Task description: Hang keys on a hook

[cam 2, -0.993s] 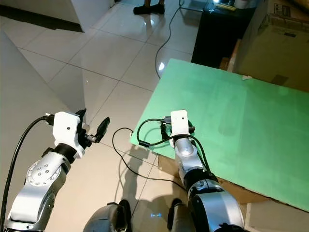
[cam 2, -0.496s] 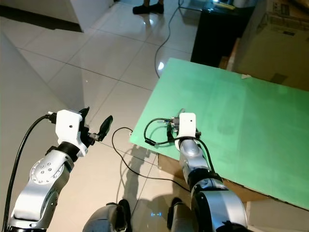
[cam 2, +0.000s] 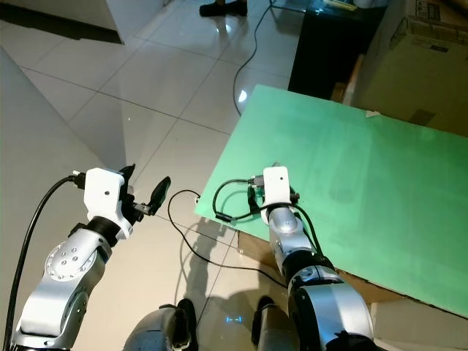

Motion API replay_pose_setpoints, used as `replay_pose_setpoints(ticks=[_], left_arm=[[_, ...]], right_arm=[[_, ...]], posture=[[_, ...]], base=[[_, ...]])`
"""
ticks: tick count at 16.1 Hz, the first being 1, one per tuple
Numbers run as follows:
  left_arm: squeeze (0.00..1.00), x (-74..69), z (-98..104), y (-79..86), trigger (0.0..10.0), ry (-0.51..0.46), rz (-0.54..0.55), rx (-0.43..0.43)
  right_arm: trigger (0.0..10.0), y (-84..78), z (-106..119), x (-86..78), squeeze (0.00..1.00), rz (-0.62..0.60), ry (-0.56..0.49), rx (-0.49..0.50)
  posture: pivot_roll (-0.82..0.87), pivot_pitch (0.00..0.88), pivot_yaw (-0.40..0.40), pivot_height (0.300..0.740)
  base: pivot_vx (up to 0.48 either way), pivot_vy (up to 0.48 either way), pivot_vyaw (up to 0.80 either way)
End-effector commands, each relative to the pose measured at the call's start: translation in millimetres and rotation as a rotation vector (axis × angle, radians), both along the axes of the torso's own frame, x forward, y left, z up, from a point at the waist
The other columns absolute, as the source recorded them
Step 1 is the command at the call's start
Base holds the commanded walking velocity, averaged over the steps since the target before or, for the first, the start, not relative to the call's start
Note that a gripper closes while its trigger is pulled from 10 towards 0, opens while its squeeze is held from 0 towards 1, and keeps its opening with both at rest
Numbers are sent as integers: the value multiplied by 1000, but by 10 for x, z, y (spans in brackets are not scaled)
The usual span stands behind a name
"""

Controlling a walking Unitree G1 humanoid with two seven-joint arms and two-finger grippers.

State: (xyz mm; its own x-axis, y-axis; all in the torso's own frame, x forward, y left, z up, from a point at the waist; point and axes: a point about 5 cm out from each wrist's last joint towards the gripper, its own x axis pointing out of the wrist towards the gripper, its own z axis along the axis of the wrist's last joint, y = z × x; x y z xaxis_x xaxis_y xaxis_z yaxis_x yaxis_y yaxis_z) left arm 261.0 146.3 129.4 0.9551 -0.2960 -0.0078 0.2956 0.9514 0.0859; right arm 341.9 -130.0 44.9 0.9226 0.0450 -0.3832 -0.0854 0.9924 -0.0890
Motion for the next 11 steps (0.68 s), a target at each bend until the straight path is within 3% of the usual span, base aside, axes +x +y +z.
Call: replay_pose_setpoints(ticks=[1, 5, 6, 11], left_arm=[[0, -45, 1, 17, 10000, 6, 5, -1], [0, -104, -1, 85, 10000, 13, 22, 12], [0, -103, -1, 82, 10000, 14, 22, 12], [0, -55, -8, -1, 10000, 16, 6, -1]], right_arm=[[10000, 45, -42, -27, 0, 29, 27, -17], [10000, 82, 19, 7, 0, 93, -22, -97], [0, 80, 34, 15, 0, 92, -34, -96], [0, 112, 58, 22, 0, 116, -61, -105]], posture=[[26, 275, 58, 740], [51, 283, 59, 740], [51, 283, 59, 740], [20, 265, 62, 740]], base=[[0, 0, 0], [0, 0, 0], [0, 0, 0], [0, 0, 0]])
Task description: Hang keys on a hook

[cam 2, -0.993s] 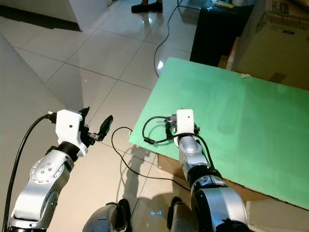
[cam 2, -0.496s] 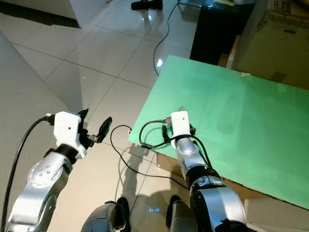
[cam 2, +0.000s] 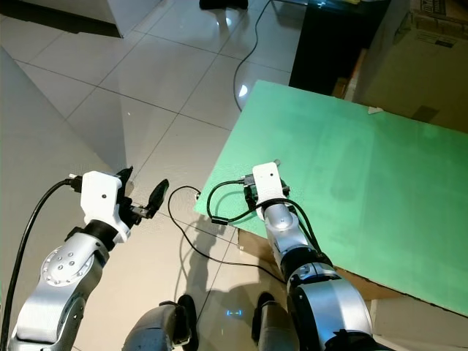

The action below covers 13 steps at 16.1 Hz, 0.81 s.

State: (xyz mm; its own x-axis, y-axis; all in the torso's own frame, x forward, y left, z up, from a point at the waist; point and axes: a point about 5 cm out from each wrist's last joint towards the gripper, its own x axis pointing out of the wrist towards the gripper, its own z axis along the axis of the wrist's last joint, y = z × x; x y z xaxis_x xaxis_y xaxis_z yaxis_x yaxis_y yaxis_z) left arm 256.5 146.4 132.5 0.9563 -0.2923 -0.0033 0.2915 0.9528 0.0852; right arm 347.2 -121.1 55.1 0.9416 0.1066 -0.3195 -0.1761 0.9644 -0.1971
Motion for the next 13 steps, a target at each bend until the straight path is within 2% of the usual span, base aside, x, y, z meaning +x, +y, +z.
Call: replay_pose_setpoints(ticks=[1, 4, 9, 11, 13], left_arm=[[0, 8, -38, -11, 10000, 19, -1, 0], [0, 98, -4, -51, 10000, 4, -23, -8], [0, 142, 8, -48, 10000, 6, -65, 15], [0, 186, 26, -52, 10000, 0, -70, 19], [0, 229, 57, -59, 10000, -16, -72, 17]], right_arm=[[0, 22, -46, -32, 0, 11, 17, -6], [0, 19, -80, -46, 0, -21, 52, 41], [0, -22, -100, -59, 0, -81, 61, 115], [0, 7, 51, 29, 0, -65, -25, 97], [0, 33, 310, 141, 0, -38, -187, 46]], posture=[[13, 260, 63, 740], [-4, 242, 79, 740], [4, 239, 121, 740], [8, 223, 122, 740], [0, 209, 119, 740]], base=[[0, 0, 0], [0, 0, 0], [0, 0, 0], [0, 0, 0], [0, 0, 0]])
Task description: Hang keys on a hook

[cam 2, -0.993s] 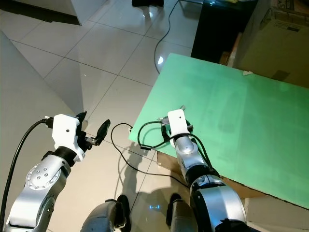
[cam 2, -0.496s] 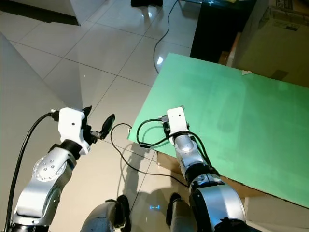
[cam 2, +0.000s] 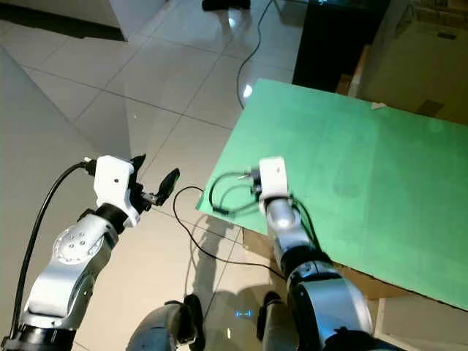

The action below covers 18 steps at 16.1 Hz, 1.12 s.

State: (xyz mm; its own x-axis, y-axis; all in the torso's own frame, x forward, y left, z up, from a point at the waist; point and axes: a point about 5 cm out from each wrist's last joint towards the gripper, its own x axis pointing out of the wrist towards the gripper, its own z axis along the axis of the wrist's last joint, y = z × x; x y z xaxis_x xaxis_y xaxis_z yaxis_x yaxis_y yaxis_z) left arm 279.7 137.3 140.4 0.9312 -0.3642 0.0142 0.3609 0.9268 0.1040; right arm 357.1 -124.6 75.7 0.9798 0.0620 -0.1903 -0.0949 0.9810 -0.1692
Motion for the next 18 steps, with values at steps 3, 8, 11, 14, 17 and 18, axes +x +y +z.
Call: replay_pose_setpoints(ticks=[3, 8, 11, 14, 17, 18], left_arm=[[0, 132, 0, -58, 10000, -16, -8, -18], [0, 326, 48, -240, 10000, -60, -41, -65], [0, 383, 65, -267, 10000, -61, -24, -109], [0, 385, -81, -107, 10000, 20, 109, -285], [0, 246, -124, 169, 10000, -69, 234, -182], [0, 181, -224, 368, 10000, -38, 322, -165]], right_arm=[[0, 94, 209, 32, 0, 70, -163, -44], [0, 31, 245, -130, 0, 100, -283, -89], [0, -31, 341, -217, 0, 91, -346, -85], [0, -231, 466, -578, 0, -2, -440, -53], [0, -383, 617, -849, 0, -56, -612, -90], [0, -457, 605, -908, 0, -77, -600, -85]], posture=[[-48, 151, 102, 740], [-131, 67, 80, 740], [-162, 49, 69, 740], [-166, 33, 47, 740], [-178, 28, 47, 740], [-184, 31, 46, 740]], base=[[0, 0, 0], [0, 0, 0], [0, 0, 0], [0, 0, 0], [0, 0, 0], [0, 0, 0]])
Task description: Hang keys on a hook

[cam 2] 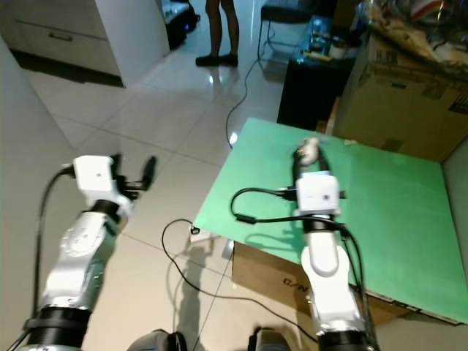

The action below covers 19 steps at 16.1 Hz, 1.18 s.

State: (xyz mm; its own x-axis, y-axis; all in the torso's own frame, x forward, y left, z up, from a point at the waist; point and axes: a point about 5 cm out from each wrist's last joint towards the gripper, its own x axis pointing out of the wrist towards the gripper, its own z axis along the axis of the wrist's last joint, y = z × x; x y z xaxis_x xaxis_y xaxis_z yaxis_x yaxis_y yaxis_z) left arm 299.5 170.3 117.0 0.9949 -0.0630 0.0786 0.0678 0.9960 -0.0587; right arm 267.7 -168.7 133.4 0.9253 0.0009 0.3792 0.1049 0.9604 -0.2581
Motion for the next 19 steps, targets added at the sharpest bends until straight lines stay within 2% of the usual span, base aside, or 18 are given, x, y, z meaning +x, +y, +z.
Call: replay_pose_setpoints(ticks=[1, 4, 6, 12, 17, 19], left_arm=[[0, -39, -39, 89, 10000, 24, 53, 15], [0, 21, 57, -44, 10000, -6, 18, 47], [0, 43, 62, -73, 10000, -1, -8, 46], [0, 62, 50, -148, 10000, 12, -41, 43], [0, 71, 39, -130, 10000, 24, -16, -10], [0, 64, 43, -144, 10000, 21, -17, -12]], right_arm=[[0, -28, 12, -47, 0, 1, 22, 18], [0, 60, -94, -14, 0, 35, 102, 53], [0, 51, -193, 30, 0, 38, 176, 111], [0, 96, -269, 120, 0, 80, 267, 141], [0, 78, -325, 164, 0, 91, 311, 149], [0, 74, -362, 172, 0, 95, 334, 167]], posture=[[-176, 33, 42, 740], [-160, 38, 37, 740], [-153, 40, 34, 740], [-149, 32, 31, 740], [-145, 17, 26, 740], [-139, 13, 20, 740]], base=[[0, 0, 0], [0, 0, 0], [0, 0, 0], [0, 0, 0], [0, 0, 734], [0, 439, 691]])
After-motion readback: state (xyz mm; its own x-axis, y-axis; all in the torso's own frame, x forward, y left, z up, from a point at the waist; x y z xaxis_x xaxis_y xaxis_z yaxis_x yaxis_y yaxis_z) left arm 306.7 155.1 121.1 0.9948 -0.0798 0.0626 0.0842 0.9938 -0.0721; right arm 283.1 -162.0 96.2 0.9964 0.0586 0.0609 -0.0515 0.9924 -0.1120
